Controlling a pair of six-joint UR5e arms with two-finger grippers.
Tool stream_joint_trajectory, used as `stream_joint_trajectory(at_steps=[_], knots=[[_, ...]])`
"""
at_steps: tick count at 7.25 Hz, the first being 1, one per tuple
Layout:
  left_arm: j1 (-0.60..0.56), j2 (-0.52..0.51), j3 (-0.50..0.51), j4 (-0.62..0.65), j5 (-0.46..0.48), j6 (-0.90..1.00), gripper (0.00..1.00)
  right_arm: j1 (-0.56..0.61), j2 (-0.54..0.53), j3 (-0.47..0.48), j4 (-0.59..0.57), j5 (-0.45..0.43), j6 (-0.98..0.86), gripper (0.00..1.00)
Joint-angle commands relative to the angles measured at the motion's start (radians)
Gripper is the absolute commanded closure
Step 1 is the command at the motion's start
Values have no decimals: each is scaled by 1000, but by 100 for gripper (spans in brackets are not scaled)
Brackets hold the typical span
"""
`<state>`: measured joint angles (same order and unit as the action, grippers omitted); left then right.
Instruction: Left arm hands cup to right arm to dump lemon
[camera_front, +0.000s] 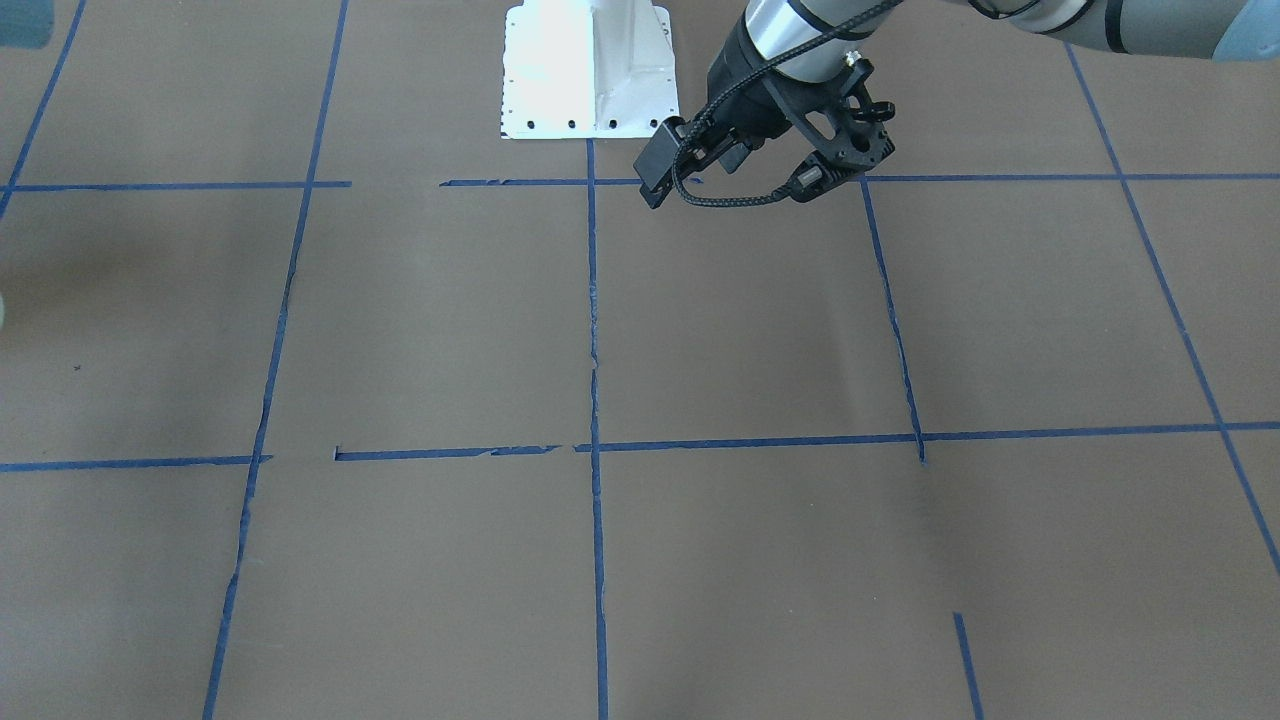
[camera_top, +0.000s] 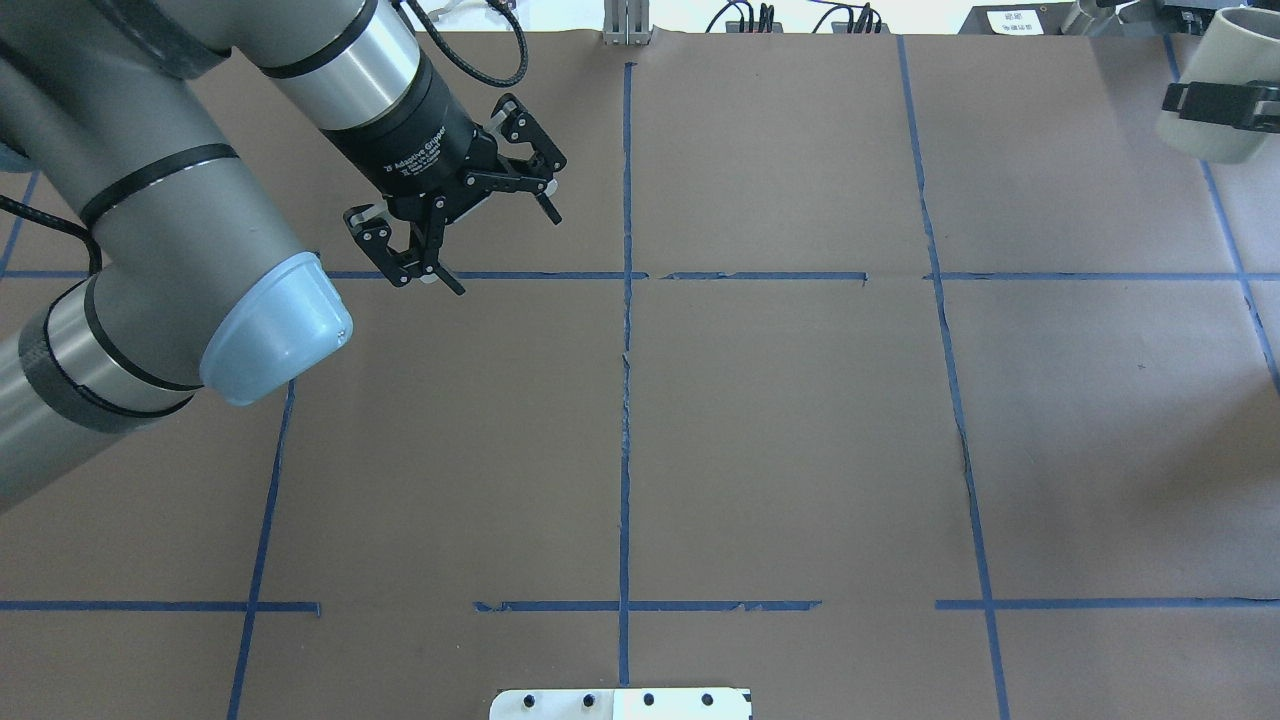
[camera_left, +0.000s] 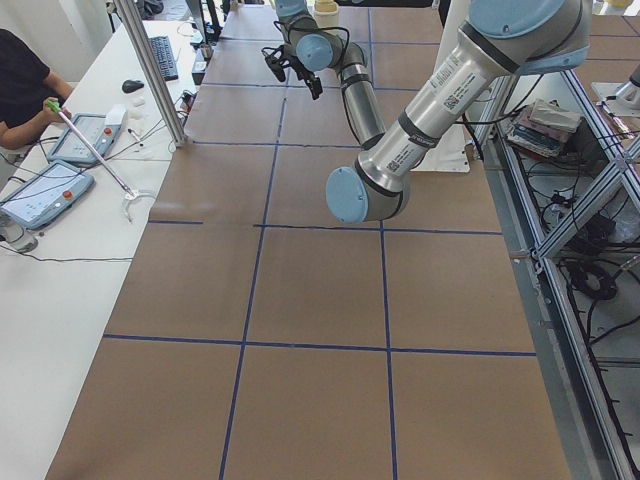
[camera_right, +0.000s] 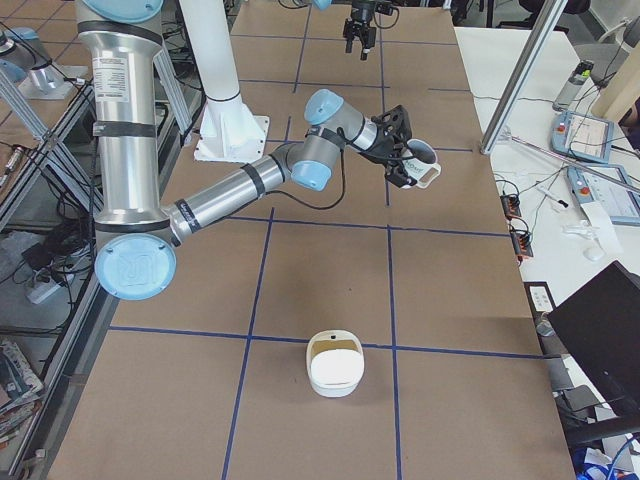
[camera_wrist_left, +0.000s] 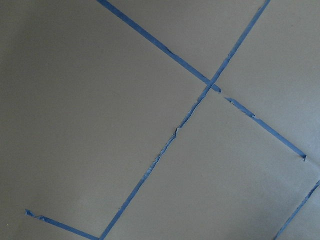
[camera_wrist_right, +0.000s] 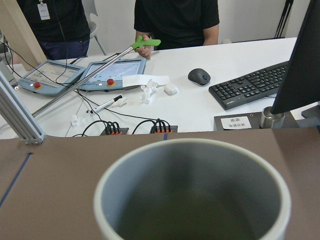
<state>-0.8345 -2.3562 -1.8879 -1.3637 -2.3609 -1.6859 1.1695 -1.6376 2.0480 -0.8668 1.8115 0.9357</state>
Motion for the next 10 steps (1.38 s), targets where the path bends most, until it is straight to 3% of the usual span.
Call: stream_joint_trajectory(at_steps=[1,2,5,6,9,10], knots=[[0,0,1,0,0,0,0,143,-98,-14,35,190,5,81],[-2,0,3,0,0,0,0,189,-154,-31,104,248,6,82],[-17,0,12,3,0,64,0,341,-174,-130,143,443,8,82],[-28,12,27,5,2,121,0,367,-177,-188,205,491,11,82],[-95,135,23,6,2,380,0,369,-186,-343,435,506,122,81],[-115,156,18,5,2,408,0,369,-188,-414,522,552,159,81]])
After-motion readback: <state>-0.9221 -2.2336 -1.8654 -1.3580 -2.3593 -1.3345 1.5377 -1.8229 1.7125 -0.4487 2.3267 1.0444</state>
